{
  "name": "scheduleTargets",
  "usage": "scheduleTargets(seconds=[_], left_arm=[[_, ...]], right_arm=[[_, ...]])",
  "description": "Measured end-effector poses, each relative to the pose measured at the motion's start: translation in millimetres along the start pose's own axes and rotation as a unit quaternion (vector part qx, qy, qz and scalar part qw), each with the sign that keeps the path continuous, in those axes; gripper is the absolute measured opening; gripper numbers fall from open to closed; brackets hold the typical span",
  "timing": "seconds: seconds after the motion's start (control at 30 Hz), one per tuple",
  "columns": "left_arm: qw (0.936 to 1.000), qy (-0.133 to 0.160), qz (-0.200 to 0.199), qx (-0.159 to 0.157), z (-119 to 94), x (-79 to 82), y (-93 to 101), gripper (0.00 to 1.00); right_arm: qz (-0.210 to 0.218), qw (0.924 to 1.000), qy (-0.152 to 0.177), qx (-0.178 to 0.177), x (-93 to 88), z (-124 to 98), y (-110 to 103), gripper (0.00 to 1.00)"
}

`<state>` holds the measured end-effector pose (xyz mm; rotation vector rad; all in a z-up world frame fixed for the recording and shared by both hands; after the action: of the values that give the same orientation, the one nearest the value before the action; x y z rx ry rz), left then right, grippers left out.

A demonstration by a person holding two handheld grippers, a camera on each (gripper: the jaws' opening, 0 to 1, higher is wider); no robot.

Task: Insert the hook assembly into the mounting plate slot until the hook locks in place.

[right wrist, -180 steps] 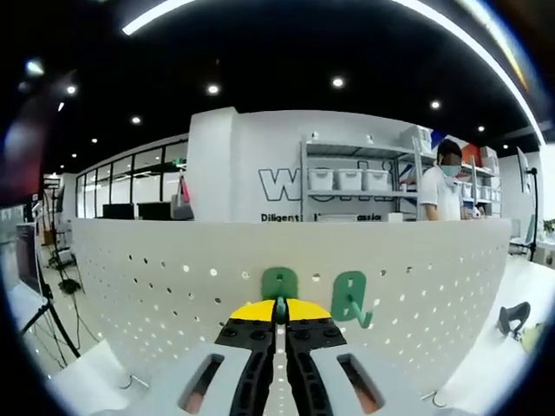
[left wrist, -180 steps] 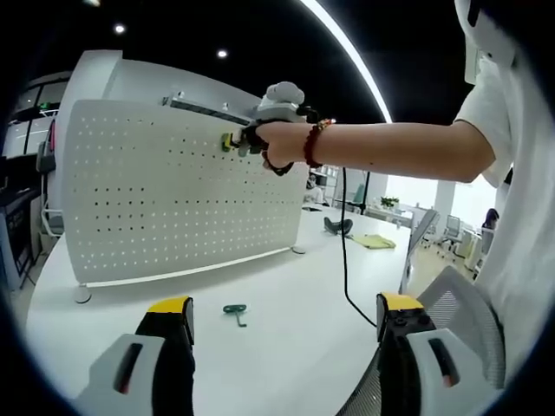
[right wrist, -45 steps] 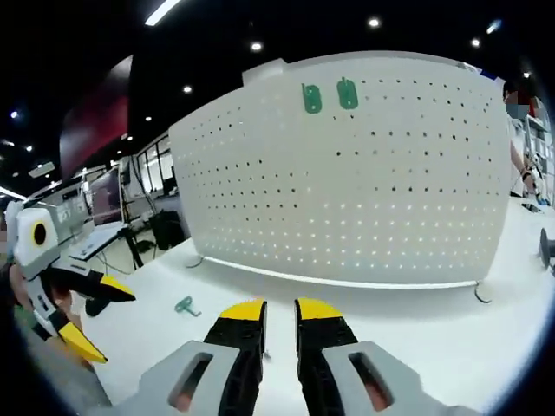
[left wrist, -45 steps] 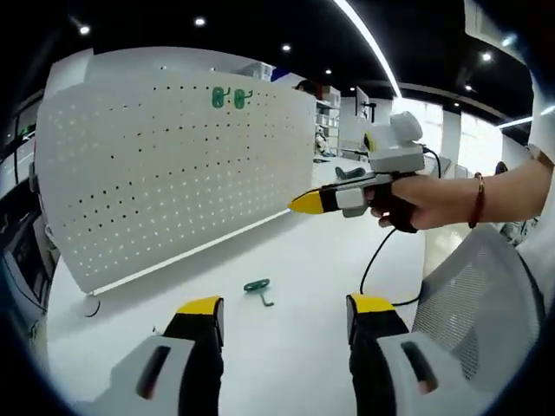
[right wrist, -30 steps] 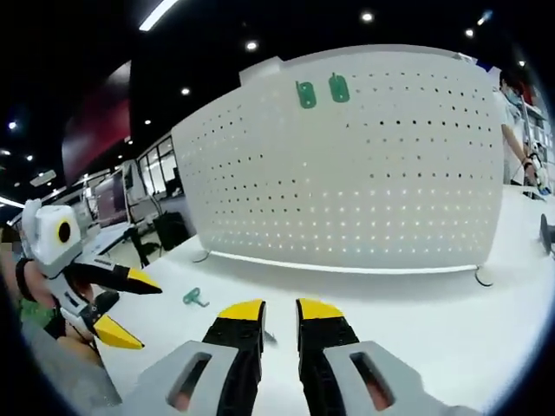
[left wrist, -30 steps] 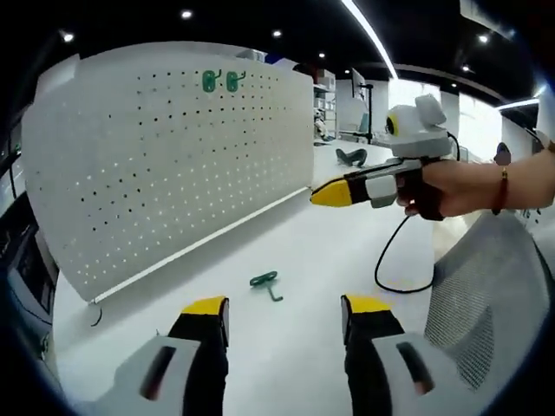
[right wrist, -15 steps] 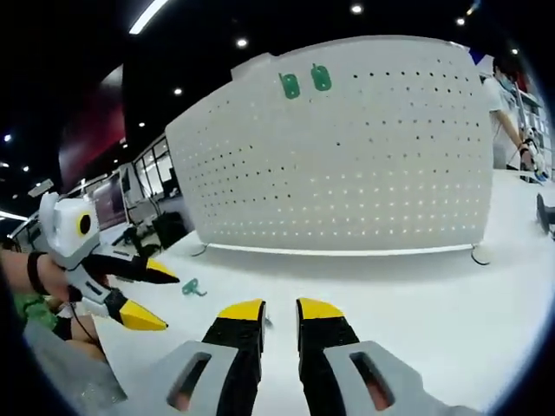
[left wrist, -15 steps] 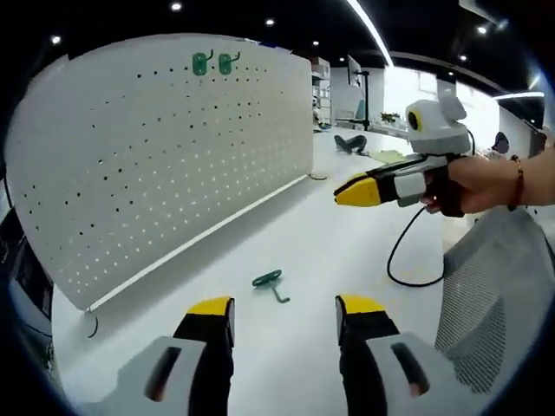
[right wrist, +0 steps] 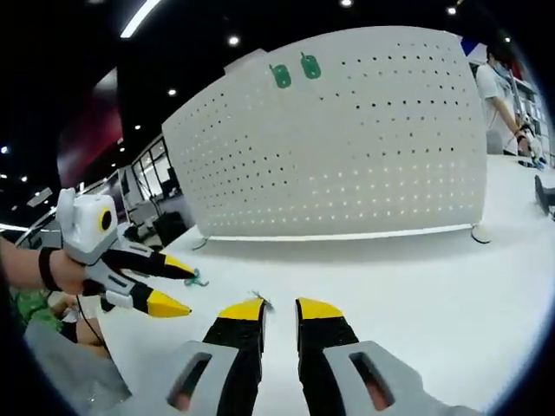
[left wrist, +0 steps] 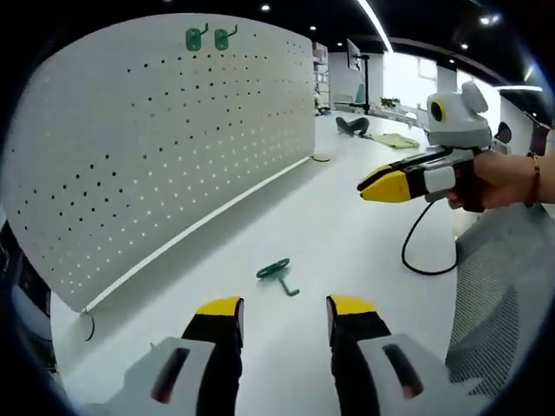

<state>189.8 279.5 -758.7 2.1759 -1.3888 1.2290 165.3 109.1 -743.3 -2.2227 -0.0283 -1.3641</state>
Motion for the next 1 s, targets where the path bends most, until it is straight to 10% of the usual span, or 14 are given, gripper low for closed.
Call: scheduleTargets(seconds=[1.0], left_arm=[[0.9965, -0.033, 0.053, -0.056, 56.9, 9.1, -1.1, 0.33]], right_arm=[[0.005, 0.9997, -0.017, -0.016, -17.3, -9.7, 2.9, 0.11]])
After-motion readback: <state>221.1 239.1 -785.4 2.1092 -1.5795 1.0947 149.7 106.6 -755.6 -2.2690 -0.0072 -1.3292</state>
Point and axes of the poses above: the point that each gripper's makers call its tool centre point, and the gripper's own axes: z roughly forward along the fingers, y roughly to its right, x roughly out of its top, the point moved 4 cm from there along -z, roughly backward along the fingers, and after that the axes turned 11 degrees about z, right-handed, at the moved point
